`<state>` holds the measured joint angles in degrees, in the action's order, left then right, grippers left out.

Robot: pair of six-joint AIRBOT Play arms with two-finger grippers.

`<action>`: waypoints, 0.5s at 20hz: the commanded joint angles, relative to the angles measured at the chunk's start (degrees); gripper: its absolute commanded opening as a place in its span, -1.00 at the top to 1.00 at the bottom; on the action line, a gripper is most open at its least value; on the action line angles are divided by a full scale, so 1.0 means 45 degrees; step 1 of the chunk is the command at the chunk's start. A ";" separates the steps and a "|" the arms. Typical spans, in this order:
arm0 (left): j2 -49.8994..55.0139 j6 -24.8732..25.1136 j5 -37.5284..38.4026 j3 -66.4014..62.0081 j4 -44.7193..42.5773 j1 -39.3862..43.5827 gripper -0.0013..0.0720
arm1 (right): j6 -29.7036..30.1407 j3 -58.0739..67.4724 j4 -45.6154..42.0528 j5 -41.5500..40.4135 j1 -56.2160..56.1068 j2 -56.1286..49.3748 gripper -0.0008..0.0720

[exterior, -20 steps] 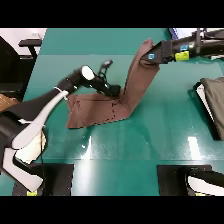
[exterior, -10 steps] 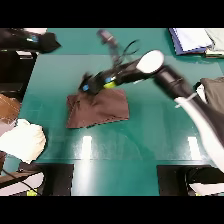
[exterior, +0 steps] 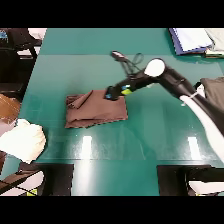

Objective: Fold the shirts.

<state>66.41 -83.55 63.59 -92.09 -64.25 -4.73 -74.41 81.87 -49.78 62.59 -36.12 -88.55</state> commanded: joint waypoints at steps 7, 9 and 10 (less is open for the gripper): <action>-0.0049 0.0000 0.0209 0.0005 0.0126 -0.0053 0.91 | -0.0262 -0.3094 0.2715 0.0136 0.3036 -0.1389 -0.71; -0.0049 0.0005 0.0214 0.0005 0.0131 -0.0053 0.91 | -0.0214 -0.2385 0.3283 0.0024 0.2365 -0.2249 -0.70; -0.0049 0.0005 0.0214 0.0005 0.0131 -0.0053 0.91 | -0.0214 -0.1836 0.3371 -0.0029 0.1977 -0.2725 -0.61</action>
<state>66.24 -83.55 64.55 -92.09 -63.72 -4.95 -76.07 70.70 -38.96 62.92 -24.88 -96.12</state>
